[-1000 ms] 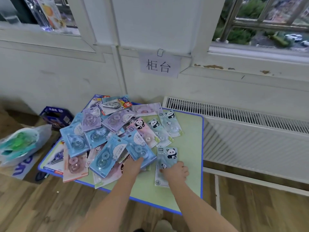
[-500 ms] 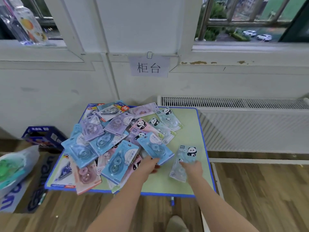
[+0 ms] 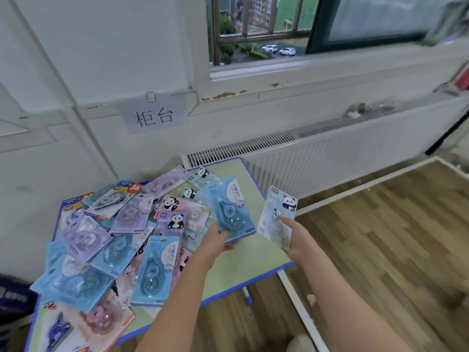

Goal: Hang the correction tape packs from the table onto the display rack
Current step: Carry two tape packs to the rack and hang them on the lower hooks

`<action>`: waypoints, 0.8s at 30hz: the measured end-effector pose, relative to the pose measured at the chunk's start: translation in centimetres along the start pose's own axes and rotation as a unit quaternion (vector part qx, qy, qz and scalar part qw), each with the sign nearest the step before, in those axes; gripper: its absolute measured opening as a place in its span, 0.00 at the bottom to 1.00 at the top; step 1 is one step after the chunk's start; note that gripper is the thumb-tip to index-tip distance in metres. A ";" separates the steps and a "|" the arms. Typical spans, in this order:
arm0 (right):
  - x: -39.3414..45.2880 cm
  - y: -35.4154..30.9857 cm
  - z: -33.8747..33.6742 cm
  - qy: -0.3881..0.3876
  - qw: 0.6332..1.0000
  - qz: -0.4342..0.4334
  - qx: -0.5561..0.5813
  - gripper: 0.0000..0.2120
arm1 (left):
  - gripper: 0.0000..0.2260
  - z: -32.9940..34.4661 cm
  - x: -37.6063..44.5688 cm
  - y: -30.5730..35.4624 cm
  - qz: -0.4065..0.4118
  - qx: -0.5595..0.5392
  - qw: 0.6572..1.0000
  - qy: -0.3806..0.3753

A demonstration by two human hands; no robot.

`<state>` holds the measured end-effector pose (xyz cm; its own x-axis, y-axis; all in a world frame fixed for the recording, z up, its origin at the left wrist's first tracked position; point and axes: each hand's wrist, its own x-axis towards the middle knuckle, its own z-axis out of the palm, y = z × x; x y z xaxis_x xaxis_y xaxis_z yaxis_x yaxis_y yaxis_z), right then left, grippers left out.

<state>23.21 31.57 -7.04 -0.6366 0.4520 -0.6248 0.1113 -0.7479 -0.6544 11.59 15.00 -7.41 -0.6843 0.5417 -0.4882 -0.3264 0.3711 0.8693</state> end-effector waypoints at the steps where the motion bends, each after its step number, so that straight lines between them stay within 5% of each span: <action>1: -1.2 -0.7 -0.4 -0.018 1.000 -0.007 0.015 0.25 | 0.12 0.8 0.0 0.6 0.014 0.008 1.000 -0.013; 5: -5.9 -3.3 -3.5 -0.073 0.994 -0.061 0.050 0.11 | 0.09 4.8 -0.9 3.2 0.069 0.036 0.996 -0.051; 9: -9.7 -5.6 -8.7 0.014 0.985 -0.165 0.046 0.24 | 0.12 10.0 -2.7 5.5 0.128 0.073 0.982 -0.115; 18: -24.6 -6.7 -23.0 0.142 0.936 -0.303 0.108 0.20 | 0.12 26.6 -10.6 6.6 0.217 0.129 0.934 -0.253; 21: -31.0 -5.5 -28.1 0.172 0.909 -0.357 0.133 0.37 | 0.13 32.4 -16.1 5.7 0.232 0.135 0.913 -0.306; 24: -37.6 -3.8 -32.9 0.211 0.881 -0.393 0.158 0.29 | 0.11 38.0 -21.9 4.2 0.239 0.143 0.891 -0.359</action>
<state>71.83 33.44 4.90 -0.0748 0.9811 -0.1783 -0.4984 -0.1917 -0.8455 50.01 33.40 4.05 -0.0731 0.9941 -0.0799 0.1411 0.0896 0.9859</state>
